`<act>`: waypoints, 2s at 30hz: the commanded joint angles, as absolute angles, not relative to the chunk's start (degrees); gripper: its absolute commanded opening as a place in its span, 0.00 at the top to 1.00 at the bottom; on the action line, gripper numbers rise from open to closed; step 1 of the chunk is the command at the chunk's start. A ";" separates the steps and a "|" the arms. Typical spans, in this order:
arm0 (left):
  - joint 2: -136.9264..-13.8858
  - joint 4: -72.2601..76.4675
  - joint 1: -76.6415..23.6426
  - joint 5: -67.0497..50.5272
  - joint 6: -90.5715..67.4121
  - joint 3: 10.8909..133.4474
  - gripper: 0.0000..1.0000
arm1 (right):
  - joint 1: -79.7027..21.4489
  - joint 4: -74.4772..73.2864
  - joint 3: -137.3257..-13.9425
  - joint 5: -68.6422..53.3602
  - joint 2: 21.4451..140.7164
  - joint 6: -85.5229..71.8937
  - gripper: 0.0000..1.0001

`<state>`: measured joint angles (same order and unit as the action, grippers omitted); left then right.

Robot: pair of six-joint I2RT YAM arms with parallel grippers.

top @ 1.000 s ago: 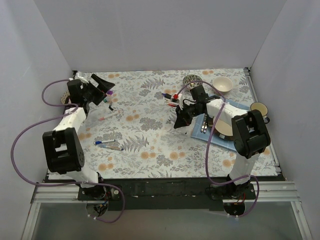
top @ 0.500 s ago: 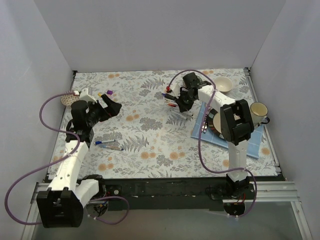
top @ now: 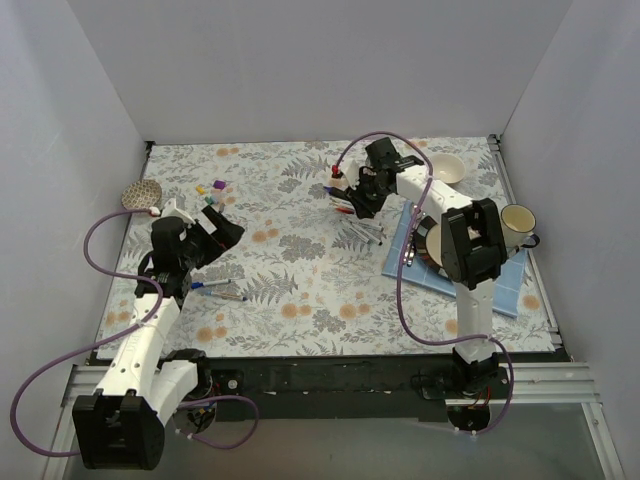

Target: Open the pen caps

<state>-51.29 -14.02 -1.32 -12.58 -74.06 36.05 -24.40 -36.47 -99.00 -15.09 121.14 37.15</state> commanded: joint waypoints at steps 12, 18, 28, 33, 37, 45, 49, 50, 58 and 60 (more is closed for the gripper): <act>-70.81 -26.19 -1.23 8.59 -101.46 47.71 0.35 | -25.58 -26.10 -82.71 -47.63 104.85 33.49 0.61; -90.04 -33.39 -0.09 16.43 -113.90 61.84 0.29 | -25.84 -25.58 -81.65 -48.87 104.86 32.96 0.62; -108.36 -44.21 3.95 16.53 -115.05 78.92 0.41 | -25.75 -24.96 -80.86 -49.04 104.06 33.05 0.62; -109.95 -44.03 3.96 16.00 -114.00 79.10 0.50 | -25.75 -25.05 -80.86 -49.31 104.15 33.05 0.63; -112.41 -45.95 4.22 15.73 -112.51 79.98 0.60 | -25.75 -24.87 -80.77 -49.39 104.06 32.78 0.63; -114.61 -47.81 5.01 16.08 -107.67 80.34 0.70 | -25.84 -24.35 -80.42 -49.31 103.71 32.26 0.65; -108.48 -43.17 5.01 14.95 -104.42 73.94 0.78 | -25.84 -24.08 -80.16 -49.57 103.71 32.08 0.65; -107.15 -42.20 5.01 14.25 -102.85 72.61 0.81 | -25.84 -24.00 -80.07 -49.66 103.71 31.99 0.65; -89.75 -20.52 4.66 -4.52 -90.54 54.60 1.00 | -25.75 -23.91 -79.10 -52.90 103.54 32.08 0.66; -85.11 -15.23 3.70 -9.82 -87.03 49.34 1.00 | -25.84 -23.47 -78.23 -54.31 103.01 32.17 0.65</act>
